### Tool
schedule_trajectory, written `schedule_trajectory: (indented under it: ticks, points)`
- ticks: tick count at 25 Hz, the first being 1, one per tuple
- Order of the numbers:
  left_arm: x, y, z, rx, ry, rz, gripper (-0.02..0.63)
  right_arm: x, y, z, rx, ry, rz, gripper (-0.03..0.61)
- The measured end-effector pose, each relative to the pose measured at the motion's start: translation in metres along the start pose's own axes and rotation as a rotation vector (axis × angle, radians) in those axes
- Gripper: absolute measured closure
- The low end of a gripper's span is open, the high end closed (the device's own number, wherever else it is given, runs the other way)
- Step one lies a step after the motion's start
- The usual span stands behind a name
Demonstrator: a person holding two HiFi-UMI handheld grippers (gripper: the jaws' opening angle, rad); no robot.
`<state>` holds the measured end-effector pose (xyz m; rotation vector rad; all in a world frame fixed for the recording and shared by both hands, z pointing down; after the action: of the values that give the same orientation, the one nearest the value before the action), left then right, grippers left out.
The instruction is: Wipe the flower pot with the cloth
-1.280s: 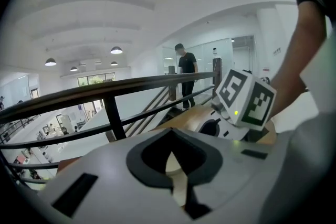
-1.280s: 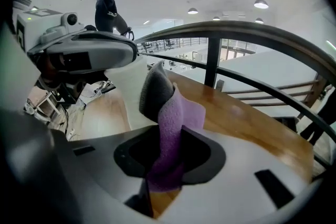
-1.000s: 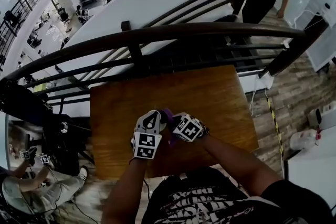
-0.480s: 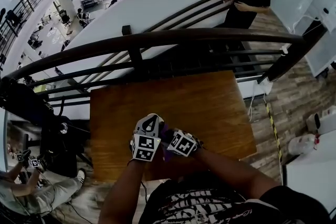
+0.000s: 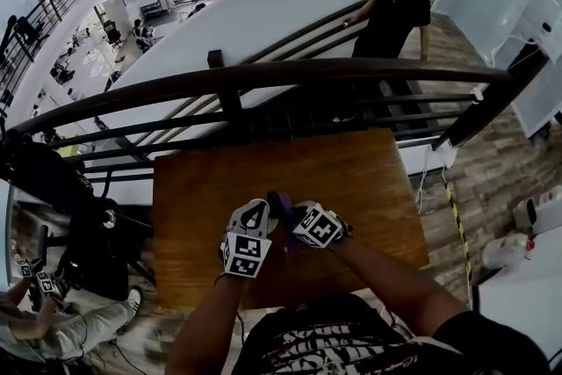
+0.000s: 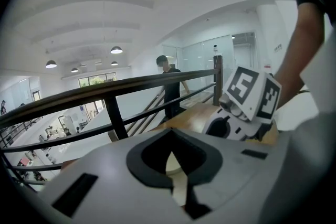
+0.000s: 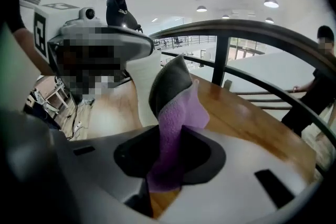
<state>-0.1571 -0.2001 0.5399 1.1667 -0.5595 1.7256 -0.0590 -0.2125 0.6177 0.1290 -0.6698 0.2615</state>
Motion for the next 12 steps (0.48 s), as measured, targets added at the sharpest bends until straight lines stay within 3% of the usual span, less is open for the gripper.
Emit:
schedule_trajectory:
  ticks: [7, 12]
  points:
    - [0.000, 0.002, 0.002, 0.004, -0.006, -0.008, 0.615, -0.026, -0.023, 0.011, 0.004, 0.020, -0.159, 0.483]
    - [0.003, 0.002, 0.002, 0.010, 0.007, -0.006, 0.615, -0.011, -0.002, 0.014, -0.058, 0.039, -0.138, 0.483]
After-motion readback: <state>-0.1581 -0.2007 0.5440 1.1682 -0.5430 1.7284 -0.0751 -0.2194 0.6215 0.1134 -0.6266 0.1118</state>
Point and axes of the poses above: the fingertips, and each gripper's own axes: z forward along the fingers, y to its left, x out of its underside, the point moved 5 cm from there along -z, backward along the fingers, and after that the axes turned 13 degrees about -z, right-handed, at the moved point
